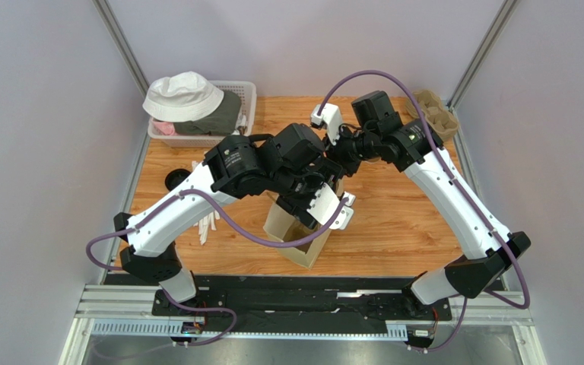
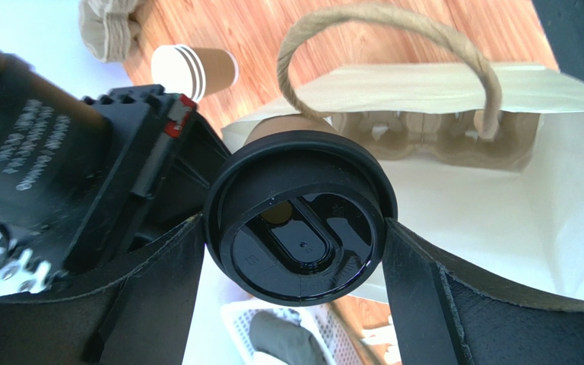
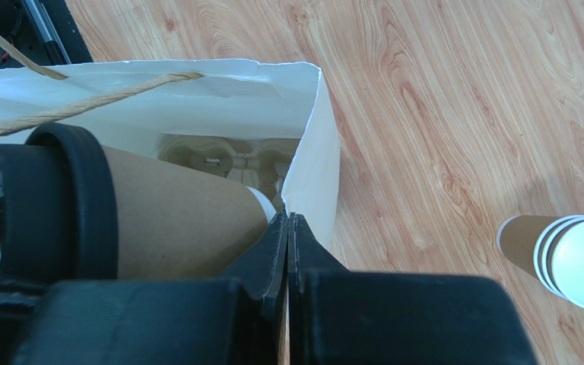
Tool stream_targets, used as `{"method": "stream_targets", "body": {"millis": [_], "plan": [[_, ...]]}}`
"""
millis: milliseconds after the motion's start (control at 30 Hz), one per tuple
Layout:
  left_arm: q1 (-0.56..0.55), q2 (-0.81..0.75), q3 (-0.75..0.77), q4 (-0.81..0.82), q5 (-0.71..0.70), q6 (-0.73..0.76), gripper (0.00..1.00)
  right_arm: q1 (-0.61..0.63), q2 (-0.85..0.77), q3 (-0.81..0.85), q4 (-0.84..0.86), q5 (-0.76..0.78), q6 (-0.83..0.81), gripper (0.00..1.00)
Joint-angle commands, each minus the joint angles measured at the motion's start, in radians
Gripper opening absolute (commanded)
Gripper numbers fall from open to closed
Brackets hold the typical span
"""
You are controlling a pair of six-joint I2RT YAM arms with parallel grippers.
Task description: Pack the takeout coffee
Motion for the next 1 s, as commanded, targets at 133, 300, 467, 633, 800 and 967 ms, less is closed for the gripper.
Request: {"method": "stream_targets", "body": {"millis": [133, 300, 467, 633, 800, 967], "plan": [[-0.013, -0.034, -0.108, -0.227, -0.043, 0.055, 0.22, 0.010, -0.026, 0.010, -0.004, -0.011, 0.039, 0.00], [-0.012, -0.070, -0.256, -0.167, -0.024, 0.070, 0.22, 0.010, -0.049, -0.013, -0.002, -0.026, 0.046, 0.00], [-0.012, -0.111, -0.379, -0.095, -0.032, 0.082, 0.22, 0.010, -0.075, -0.042, -0.002, -0.026, 0.049, 0.00], [-0.013, -0.152, -0.425, -0.065, -0.020, 0.092, 0.22, 0.010, -0.096, -0.068, -0.012, -0.025, 0.044, 0.00], [-0.015, -0.212, -0.464, -0.023, -0.003, 0.121, 0.22, 0.010, -0.125, -0.096, -0.024, -0.054, 0.013, 0.04], [-0.025, -0.246, -0.496, -0.001, 0.009, 0.155, 0.22, 0.010, -0.141, -0.073, 0.004, -0.078, -0.032, 0.42]]}}
